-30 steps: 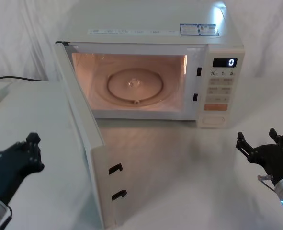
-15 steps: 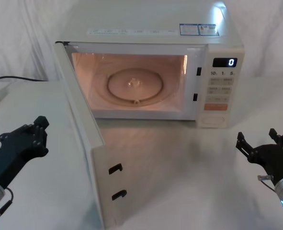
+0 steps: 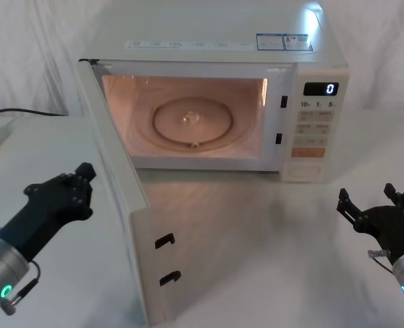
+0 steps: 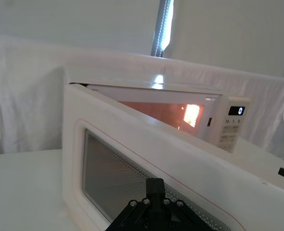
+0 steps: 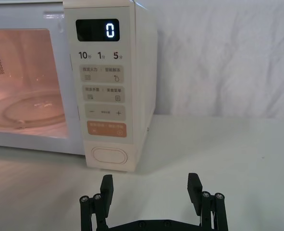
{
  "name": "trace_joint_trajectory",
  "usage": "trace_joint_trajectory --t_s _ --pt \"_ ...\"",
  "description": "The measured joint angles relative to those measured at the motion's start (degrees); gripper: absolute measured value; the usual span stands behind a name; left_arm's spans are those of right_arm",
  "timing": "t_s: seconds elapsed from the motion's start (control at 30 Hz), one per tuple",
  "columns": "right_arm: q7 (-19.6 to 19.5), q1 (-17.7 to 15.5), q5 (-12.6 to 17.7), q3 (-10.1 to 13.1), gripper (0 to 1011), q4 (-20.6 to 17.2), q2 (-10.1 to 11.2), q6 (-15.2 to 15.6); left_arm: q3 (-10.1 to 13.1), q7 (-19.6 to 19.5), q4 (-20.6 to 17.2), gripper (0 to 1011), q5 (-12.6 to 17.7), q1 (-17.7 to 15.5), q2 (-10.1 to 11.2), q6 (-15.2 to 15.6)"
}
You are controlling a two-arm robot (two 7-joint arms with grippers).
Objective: Press the button to open the microwave door with one hand; close the microwave door with the other hand.
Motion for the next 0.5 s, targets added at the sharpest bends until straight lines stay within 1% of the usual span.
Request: trace_joint_trajectory --t_s 0.27,0.43,0.5 --pt "0.0 0.0 0.0 0.0 1002 0.0 0.0 0.0 3.1 1.1 1.5 0 1.0 -2.3 0.4 -0.5" --pt "0.0 0.0 0.0 0.0 1002 0.0 0.0 0.0 5.6 1.8 2.3 0 1.5 -4.6 0.5 -1.1" --pt "0.0 0.0 0.0 0.0 1002 0.0 0.0 0.0 6.2 2.0 2.5 0 1.6 -5.1 0.5 -1.2"
